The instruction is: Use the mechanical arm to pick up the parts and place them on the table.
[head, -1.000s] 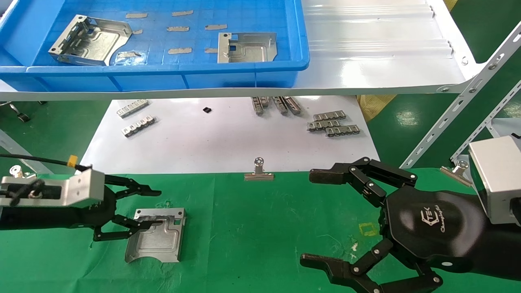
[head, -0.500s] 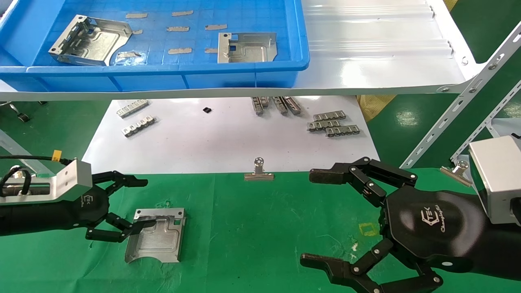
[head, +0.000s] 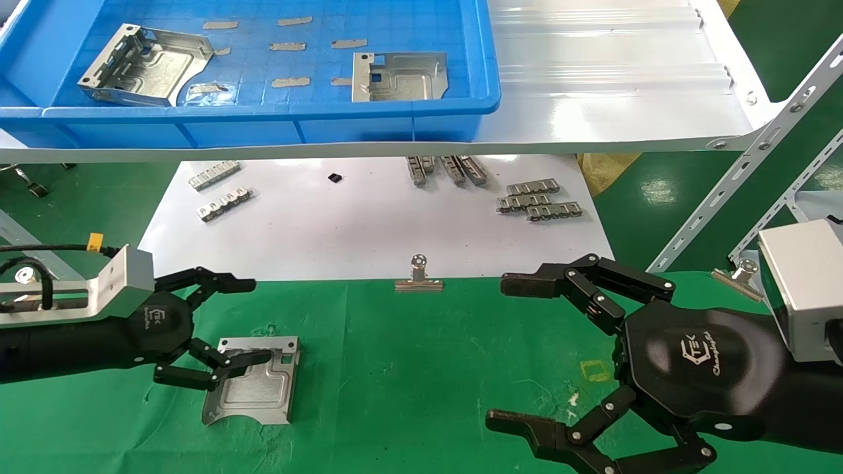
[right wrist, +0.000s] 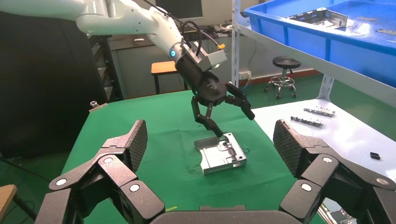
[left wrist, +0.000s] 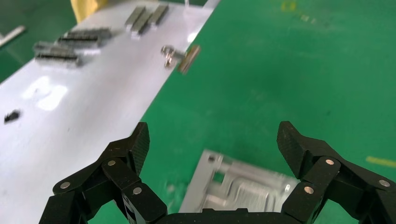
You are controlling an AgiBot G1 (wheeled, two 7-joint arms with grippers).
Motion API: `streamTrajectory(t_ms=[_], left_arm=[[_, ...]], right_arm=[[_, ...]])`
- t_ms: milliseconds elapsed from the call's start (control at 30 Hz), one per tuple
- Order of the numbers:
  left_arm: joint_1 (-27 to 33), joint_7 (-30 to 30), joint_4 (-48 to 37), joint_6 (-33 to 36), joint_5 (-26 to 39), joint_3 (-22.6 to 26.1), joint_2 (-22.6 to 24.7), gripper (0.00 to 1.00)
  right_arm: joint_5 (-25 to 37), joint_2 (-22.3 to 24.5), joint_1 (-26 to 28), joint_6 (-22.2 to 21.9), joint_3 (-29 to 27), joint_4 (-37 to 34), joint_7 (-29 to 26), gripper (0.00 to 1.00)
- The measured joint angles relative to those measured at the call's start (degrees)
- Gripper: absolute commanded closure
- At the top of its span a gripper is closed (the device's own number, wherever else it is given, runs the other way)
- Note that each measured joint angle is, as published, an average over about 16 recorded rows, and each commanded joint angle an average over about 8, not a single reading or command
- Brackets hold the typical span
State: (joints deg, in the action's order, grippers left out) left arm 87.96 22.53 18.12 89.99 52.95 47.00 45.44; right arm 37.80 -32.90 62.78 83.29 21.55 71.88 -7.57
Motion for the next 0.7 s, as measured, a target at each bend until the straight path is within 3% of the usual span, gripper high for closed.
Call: streamTrajectory(t_ms=[700], left_arm=[[-11.4, -14.4, 24.0, -1.9, -4.8, -13.4, -4.5, 0.00]], right_arm=[[0.0, 0.0, 0.0, 0.0, 0.0, 0.0, 0.0, 0.00]])
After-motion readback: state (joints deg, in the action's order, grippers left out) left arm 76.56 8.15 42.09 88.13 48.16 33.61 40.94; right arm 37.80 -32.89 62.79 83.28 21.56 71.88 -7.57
